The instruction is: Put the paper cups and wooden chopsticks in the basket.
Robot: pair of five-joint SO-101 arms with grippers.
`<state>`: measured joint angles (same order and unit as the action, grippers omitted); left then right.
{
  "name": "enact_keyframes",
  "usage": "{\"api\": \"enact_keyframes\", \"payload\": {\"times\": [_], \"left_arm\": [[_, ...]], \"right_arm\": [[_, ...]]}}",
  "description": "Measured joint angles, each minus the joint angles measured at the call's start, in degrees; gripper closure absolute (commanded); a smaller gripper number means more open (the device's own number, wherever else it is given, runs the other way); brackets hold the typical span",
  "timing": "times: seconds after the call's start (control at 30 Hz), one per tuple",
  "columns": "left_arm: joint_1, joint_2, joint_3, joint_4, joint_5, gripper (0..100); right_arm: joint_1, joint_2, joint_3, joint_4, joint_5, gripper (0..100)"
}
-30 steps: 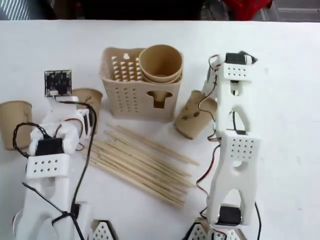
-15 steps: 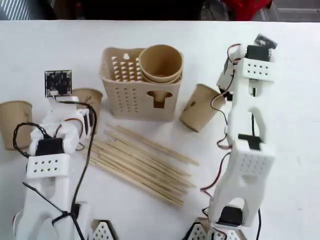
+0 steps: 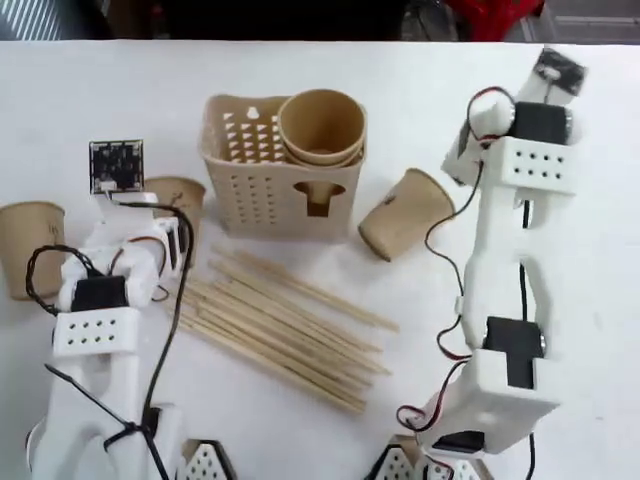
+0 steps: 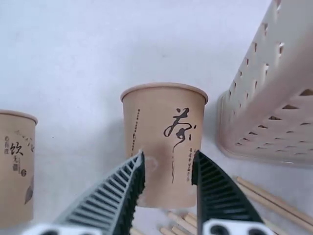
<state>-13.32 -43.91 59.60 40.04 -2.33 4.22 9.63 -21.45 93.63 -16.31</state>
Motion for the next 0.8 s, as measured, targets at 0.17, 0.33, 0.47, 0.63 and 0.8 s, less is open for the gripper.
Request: {"api": "enact_keyframes", "payload": {"times": [0.17, 0.33, 0.47, 0.63, 0.8], "left_arm": [[0.0, 0.0, 0.0, 0.0, 0.0, 83], [0.0, 0.0, 0.0, 0.0, 0.0, 83], [0.0, 0.0, 0.0, 0.0, 0.0, 83], [0.0, 0.0, 0.0, 0.0, 0.0, 83], [0.0, 0.0, 0.0, 0.0, 0.0, 83]], "right_arm": [[-5.89, 2.73, 0.97, -0.44, 29.19, 81.7], [-6.59, 5.54, 1.05, -0.53, 45.89, 73.1], [-6.68, 9.58, 1.05, -1.58, 50.11, 73.7], [-6.59, 14.59, -0.09, -3.34, 51.52, 73.7], [-6.95, 16.88, -2.29, -3.34, 51.78, 80.7]]}}
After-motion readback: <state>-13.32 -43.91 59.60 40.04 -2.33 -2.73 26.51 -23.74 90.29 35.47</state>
